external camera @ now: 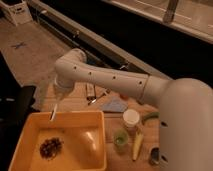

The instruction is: Place brush in tray

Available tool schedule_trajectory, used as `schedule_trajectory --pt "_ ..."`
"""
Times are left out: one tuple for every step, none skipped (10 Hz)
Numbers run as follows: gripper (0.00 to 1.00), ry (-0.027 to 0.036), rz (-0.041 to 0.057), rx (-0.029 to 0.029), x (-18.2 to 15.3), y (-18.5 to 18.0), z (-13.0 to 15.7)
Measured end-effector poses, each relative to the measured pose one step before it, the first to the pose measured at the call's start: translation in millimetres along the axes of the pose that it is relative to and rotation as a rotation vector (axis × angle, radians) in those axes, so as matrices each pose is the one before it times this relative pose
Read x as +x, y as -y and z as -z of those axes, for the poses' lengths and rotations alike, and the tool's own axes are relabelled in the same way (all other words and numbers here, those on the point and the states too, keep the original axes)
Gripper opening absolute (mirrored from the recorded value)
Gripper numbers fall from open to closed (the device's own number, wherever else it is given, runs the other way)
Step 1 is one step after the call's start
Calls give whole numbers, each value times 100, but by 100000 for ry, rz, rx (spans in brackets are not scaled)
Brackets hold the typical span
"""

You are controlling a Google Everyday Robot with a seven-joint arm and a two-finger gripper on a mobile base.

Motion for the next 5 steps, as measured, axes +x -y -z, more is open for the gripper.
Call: schedule_trajectory --pt "18 581 161 132 -466 -85 176" --pt "18 46 96 46 -26 76 -22" --pt "18 125 214 7 -74 109 -63" --pt "18 -57 -143 10 45 -67 32" --pt "18 -106 -153 16 60 -67 52"
